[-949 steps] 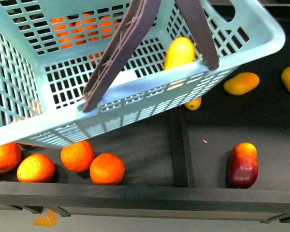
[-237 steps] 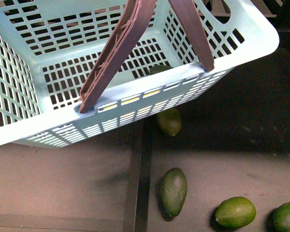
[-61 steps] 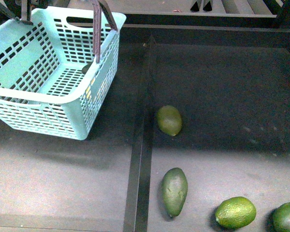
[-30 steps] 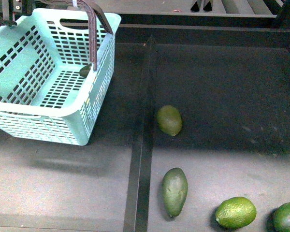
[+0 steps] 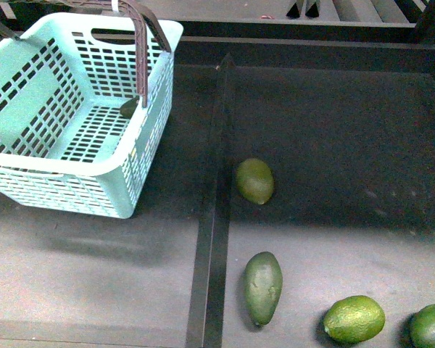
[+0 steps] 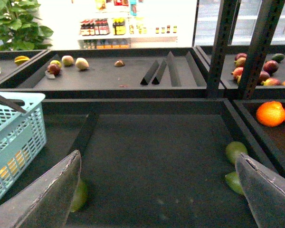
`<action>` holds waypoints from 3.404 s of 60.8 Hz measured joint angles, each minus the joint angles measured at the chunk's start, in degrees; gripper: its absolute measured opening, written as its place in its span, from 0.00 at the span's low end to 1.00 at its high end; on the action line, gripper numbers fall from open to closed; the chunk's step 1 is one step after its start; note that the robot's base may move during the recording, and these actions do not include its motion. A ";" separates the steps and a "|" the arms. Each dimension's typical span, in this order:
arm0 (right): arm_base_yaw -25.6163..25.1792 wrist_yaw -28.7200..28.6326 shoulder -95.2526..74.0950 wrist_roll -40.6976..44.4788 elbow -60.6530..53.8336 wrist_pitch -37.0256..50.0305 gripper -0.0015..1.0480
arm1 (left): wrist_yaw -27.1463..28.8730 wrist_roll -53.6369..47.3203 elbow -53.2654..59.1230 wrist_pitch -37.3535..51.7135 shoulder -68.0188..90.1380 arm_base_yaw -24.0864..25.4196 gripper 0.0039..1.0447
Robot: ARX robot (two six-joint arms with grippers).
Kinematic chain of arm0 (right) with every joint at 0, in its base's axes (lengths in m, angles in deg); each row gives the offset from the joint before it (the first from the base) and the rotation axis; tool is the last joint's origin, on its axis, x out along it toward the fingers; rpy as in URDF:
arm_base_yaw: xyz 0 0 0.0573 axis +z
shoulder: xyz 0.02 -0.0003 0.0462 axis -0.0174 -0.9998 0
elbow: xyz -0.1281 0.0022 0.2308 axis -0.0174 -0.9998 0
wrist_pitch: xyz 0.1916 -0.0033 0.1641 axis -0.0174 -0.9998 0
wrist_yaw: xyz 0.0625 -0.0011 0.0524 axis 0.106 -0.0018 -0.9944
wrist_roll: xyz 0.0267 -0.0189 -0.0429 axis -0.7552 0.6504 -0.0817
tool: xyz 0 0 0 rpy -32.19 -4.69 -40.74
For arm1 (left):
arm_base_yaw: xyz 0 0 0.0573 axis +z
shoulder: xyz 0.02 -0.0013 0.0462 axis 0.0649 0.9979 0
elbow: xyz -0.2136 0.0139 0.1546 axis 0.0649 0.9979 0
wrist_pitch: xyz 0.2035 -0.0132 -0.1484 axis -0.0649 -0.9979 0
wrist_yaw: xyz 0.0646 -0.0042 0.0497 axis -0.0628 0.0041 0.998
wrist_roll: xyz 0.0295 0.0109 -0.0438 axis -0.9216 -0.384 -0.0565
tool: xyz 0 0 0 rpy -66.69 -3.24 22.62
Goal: Pick mango and avocado into basket
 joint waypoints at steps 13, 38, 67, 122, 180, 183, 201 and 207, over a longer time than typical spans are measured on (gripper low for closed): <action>0.00 0.11 0.00 -0.02 0.00 0.00 0.92 | -10.23 -61.35 27.87 38.47 -10.67 -1.53 0.43; 0.00 0.11 0.00 -0.02 0.00 0.00 0.92 | -10.10 -75.58 51.65 45.03 -26.47 -1.97 0.02; 0.00 0.11 0.00 -0.02 0.00 0.00 0.92 | -10.10 -75.82 63.78 37.73 -46.10 -1.97 0.02; 0.00 0.11 0.00 -0.02 0.00 0.00 0.92 | -10.08 -76.02 67.71 12.94 -76.15 -1.99 0.02; 0.00 0.11 0.00 -0.02 0.00 0.00 0.92 | -10.08 -76.02 67.69 -2.21 -91.01 -2.01 0.18; 0.00 0.11 0.00 -0.02 0.00 0.00 0.92 | -10.08 -76.02 67.69 -2.21 -91.01 -2.01 0.28; 0.00 0.11 0.00 -0.02 0.00 0.00 0.92 | -10.08 -76.02 67.69 -2.21 -91.01 -2.01 0.89; 0.00 0.11 0.00 -0.02 0.00 0.00 0.92 | -10.08 -76.11 67.69 -2.21 -91.01 -2.01 0.92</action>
